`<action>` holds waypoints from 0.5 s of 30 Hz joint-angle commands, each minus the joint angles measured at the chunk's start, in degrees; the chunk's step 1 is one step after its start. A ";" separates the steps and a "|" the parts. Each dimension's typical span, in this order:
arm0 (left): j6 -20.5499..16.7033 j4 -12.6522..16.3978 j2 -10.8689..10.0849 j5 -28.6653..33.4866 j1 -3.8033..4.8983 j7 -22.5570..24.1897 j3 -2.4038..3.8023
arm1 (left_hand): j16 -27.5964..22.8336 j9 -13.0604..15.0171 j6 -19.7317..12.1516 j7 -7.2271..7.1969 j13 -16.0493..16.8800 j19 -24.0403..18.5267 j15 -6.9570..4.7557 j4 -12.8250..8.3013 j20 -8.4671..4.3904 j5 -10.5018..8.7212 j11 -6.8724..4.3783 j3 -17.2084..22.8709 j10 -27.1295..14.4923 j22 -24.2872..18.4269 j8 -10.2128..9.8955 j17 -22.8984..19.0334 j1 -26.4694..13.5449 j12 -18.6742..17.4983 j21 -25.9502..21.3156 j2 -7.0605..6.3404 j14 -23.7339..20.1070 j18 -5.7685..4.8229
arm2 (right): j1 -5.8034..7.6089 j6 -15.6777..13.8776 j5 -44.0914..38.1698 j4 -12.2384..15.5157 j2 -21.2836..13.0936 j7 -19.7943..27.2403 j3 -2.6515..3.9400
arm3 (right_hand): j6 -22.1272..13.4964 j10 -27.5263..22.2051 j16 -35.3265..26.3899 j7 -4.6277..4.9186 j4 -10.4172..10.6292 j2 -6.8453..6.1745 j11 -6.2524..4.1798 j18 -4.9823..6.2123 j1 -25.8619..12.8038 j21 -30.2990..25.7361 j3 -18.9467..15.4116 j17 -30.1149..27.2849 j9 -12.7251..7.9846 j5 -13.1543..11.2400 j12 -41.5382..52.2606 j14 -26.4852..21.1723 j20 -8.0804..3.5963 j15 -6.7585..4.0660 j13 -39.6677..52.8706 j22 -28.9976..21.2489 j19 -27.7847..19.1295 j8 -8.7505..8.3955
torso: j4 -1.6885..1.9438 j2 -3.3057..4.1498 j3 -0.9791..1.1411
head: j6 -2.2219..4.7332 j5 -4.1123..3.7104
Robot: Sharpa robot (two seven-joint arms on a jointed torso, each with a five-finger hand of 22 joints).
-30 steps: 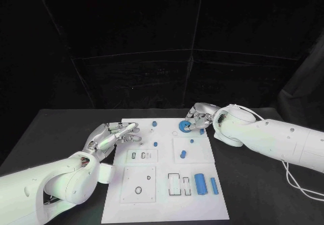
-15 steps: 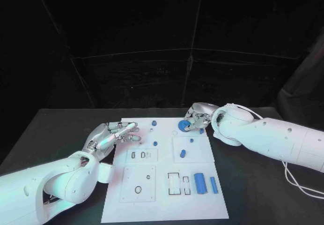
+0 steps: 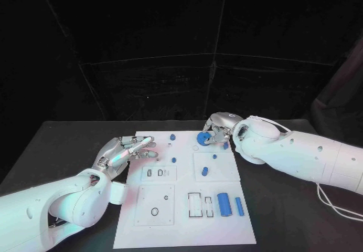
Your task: Assemble the parts on the task board
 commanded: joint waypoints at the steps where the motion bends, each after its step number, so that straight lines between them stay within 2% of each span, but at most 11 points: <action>1: 0.82 0.13 -0.03 -0.23 0.07 0.09 0.03 | -0.26 -0.05 -0.07 0.23 -0.06 0.30 0.10 0.04 0.23 0.32 0.24 0.40 0.07 -0.10 -0.34 0.08 0.74 -0.36 -0.24 -0.02 -0.20 0.80 | 0.09 -4.80 -3.90 0.94 -0.04 0.50 0.03 | 3.22 1.51 0.26 -1.41 -0.12 1.71 -1.22 -0.76 0.53 0.42 1.01 2.40 0.49 0.36 0.48 3.52 -0.05 -0.43 0.35 0.45 0.69 0.62 | -0.01 -0.03 0.00 | 0.04 0.05; 9: 0.79 0.35 -0.30 -0.23 0.07 0.10 0.03 | -0.34 -0.05 -0.05 0.22 -0.06 0.33 0.09 -0.14 0.22 0.32 0.22 0.69 0.12 -0.15 -0.38 0.15 0.87 -0.42 -0.29 0.06 -0.19 0.81 | 0.07 -6.09 -3.17 2.93 -0.54 0.81 0.03 | 3.93 1.90 0.29 -1.63 -0.12 1.38 -1.41 -0.84 -0.66 0.57 2.57 2.56 0.36 1.02 0.79 3.55 -0.31 -0.64 0.91 0.83 0.93 0.18 | 0.02 -0.06 -0.08 | 0.15 0.15; 15: 0.63 0.64 -0.87 -0.23 0.08 0.13 0.03 | -0.37 -0.05 -0.06 0.21 -0.06 0.34 0.09 -0.21 0.22 0.32 0.22 0.78 0.12 -0.17 -0.40 0.17 0.91 -0.45 -0.31 0.07 -0.20 0.81 | 0.08 -8.00 -2.68 6.09 -0.63 0.14 0.04 | 4.02 1.94 0.25 -1.55 0.23 0.49 -1.36 -0.89 -2.54 0.67 3.95 2.59 0.13 1.88 0.54 3.56 -0.37 -0.63 1.01 1.09 1.07 -0.68 | 0.05 -0.08 -0.11 | 0.41 0.36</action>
